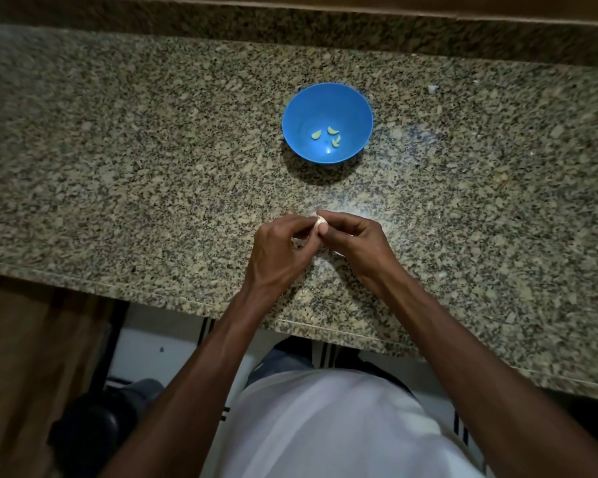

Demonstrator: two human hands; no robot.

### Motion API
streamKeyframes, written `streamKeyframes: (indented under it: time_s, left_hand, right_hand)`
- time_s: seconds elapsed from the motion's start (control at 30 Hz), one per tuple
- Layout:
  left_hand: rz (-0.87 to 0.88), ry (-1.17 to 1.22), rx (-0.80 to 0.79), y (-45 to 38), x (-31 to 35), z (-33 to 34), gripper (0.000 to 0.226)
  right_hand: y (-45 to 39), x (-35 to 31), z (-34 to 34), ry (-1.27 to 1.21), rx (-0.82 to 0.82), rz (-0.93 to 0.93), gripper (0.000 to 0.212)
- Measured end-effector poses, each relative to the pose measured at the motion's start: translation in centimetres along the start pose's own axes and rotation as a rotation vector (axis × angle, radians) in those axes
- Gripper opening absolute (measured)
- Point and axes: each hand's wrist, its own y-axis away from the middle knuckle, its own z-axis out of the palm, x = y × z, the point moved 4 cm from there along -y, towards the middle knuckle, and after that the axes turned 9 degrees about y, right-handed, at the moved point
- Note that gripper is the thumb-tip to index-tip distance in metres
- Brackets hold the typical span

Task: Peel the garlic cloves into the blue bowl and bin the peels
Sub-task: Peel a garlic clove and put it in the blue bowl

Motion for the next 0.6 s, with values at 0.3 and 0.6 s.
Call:
streamKeyframes:
  time_s: [0.3, 0.6]
  left_hand:
    - [-0.016, -0.071, -0.005, 0.1, -0.5, -0.1, 0.020]
    - [-0.097, -0.068, 0.067, 0.9, -0.9, 0.2, 0.019]
  right_hand:
    - [-0.2, 0.9, 0.9, -0.046, -0.002, 0.116, 0.032]
    - [-0.4, 1.9, 2.1, -0.121, 0.021, 0.293, 0.033]
